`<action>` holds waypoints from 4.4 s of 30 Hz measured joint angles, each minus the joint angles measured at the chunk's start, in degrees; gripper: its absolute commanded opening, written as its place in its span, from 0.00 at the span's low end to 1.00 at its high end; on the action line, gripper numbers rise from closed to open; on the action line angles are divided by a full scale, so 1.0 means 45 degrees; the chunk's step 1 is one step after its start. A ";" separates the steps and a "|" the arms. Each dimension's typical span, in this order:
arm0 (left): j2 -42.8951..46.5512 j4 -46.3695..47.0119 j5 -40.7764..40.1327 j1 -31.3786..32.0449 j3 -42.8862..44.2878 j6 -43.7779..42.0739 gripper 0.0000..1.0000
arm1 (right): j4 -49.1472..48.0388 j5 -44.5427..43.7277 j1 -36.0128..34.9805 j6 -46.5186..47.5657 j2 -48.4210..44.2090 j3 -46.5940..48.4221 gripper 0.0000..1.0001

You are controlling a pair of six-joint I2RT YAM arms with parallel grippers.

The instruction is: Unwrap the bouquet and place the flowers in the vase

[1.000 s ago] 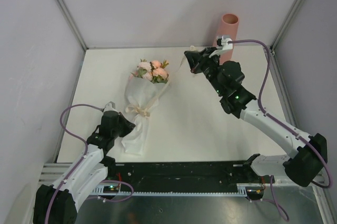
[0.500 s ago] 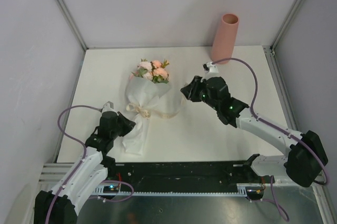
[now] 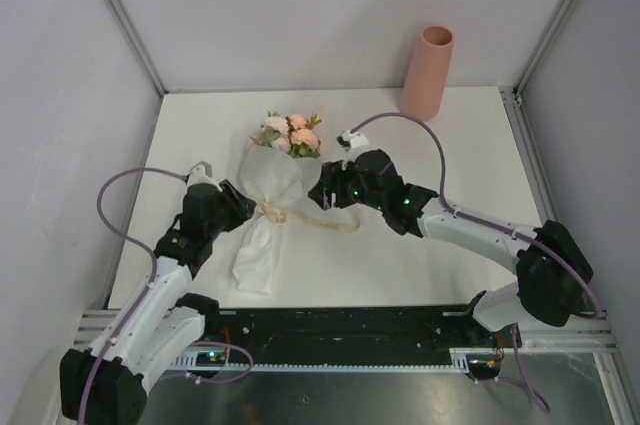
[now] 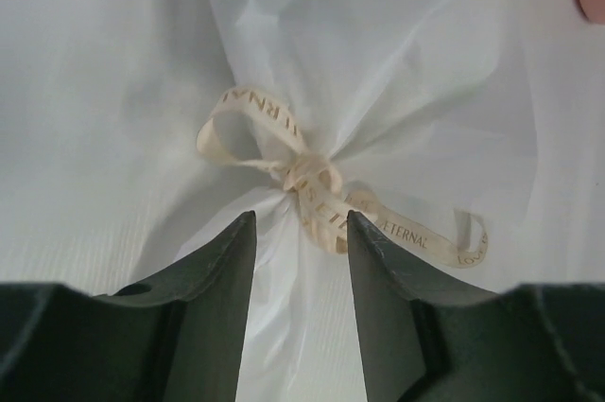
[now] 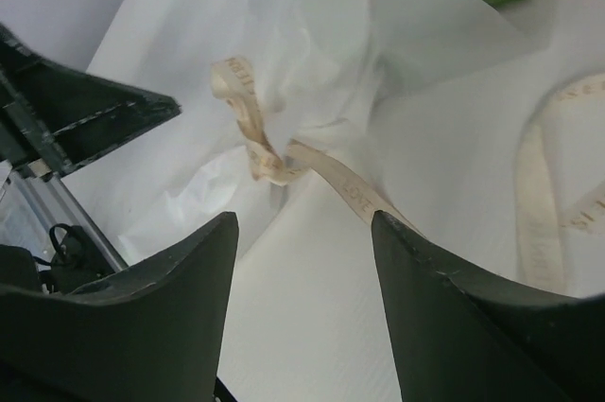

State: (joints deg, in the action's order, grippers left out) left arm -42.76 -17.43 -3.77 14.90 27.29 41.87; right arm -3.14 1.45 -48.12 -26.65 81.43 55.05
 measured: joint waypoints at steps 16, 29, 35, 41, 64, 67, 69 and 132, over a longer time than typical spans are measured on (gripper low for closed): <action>-0.1681 -0.0126 0.1443 -0.1239 0.0874 -0.0287 0.46 | -0.3939 0.3551 -0.1069 0.2040 0.4804 0.1598 0.54; -0.1239 -0.0253 0.1647 -0.1268 -0.1044 0.0039 0.47 | -0.4022 0.2074 -0.1622 0.3648 0.6679 0.3060 0.53; -0.1501 -0.0204 0.1647 -0.1268 -0.1044 0.0039 0.46 | -0.4051 0.0767 -0.2113 0.4609 0.6727 0.3133 0.44; -0.1603 -0.0141 0.1637 -0.1268 -0.1064 0.0039 0.31 | -0.3959 -0.0010 -0.2584 0.5338 0.6844 0.3177 0.17; -0.1452 -0.0073 0.1282 -0.1273 -0.1491 0.0044 0.11 | -0.3084 -0.0500 -0.2501 0.4930 0.5493 0.3279 0.00; -0.1219 -0.0068 0.1200 -0.1273 -0.1491 0.0053 0.29 | -0.3113 -0.0121 -0.2351 0.4663 0.5440 0.3230 0.00; -0.0986 -0.0102 0.1175 -0.1268 -0.1438 0.0029 0.34 | -0.3371 0.0257 -0.2181 0.4323 0.5246 0.2914 0.00; -0.4425 0.4435 0.5795 -0.0335 0.3128 -0.1093 0.16 | -0.6071 0.0855 -0.1598 0.2637 0.3755 -0.0962 0.54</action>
State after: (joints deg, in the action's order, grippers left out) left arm -62.67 2.52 22.31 13.39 41.36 36.95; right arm -30.46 5.30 -55.31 -14.79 98.32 50.72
